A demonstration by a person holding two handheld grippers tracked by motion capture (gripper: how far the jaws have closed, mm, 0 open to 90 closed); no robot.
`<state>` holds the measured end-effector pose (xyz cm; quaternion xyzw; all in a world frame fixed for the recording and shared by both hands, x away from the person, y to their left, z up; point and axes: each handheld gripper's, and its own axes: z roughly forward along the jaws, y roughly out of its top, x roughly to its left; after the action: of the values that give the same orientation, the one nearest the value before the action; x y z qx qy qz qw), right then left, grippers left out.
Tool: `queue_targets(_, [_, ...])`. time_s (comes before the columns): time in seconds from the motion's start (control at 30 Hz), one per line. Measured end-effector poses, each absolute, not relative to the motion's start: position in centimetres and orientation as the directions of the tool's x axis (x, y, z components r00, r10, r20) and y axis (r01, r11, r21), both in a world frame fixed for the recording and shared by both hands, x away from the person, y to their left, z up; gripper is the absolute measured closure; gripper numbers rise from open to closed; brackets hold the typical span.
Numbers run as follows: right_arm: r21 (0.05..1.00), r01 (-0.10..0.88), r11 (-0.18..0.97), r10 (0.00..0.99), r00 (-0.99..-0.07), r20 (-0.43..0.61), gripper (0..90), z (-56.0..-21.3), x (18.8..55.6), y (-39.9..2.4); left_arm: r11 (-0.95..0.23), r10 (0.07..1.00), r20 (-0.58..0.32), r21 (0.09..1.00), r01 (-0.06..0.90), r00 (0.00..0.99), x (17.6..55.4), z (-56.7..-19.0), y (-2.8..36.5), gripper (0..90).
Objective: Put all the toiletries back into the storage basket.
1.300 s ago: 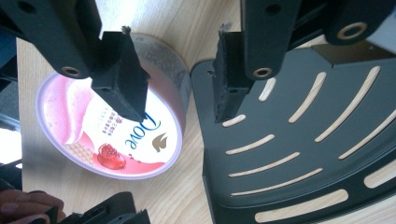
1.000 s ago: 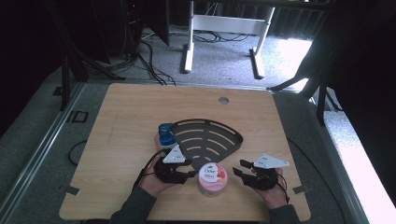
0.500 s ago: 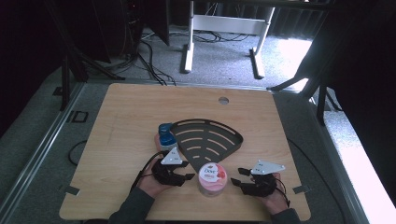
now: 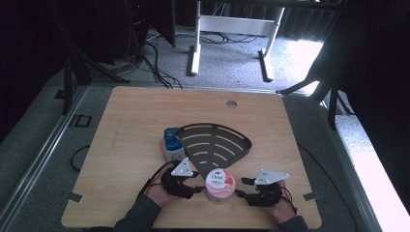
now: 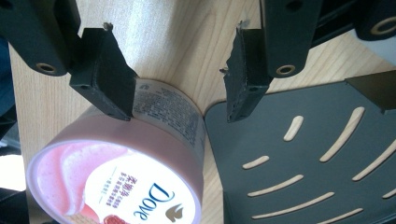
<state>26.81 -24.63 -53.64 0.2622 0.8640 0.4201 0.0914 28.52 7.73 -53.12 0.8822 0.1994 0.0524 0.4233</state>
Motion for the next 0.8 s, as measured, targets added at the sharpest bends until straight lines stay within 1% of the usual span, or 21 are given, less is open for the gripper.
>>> queue_targets(0.13, [0.775,0.372,0.511,0.520,-0.852,0.066,45.6,-53.7,26.7,-24.6,-0.566,0.381,-0.083,0.766,0.303,0.921,28.5,-53.2,7.7,42.9])
queue_targets(0.33, [0.777,0.347,0.525,0.473,-0.878,0.072,45.5,-53.6,26.5,-24.5,-0.578,0.351,-0.091,0.762,0.292,0.932,28.3,-53.4,7.3,42.7])
queue_targets(0.8, [0.781,0.304,0.545,0.400,-0.913,0.077,42.1,-53.6,26.2,-23.8,-0.596,0.292,-0.079,0.765,0.246,0.953,27.7,-53.8,6.1,38.0])
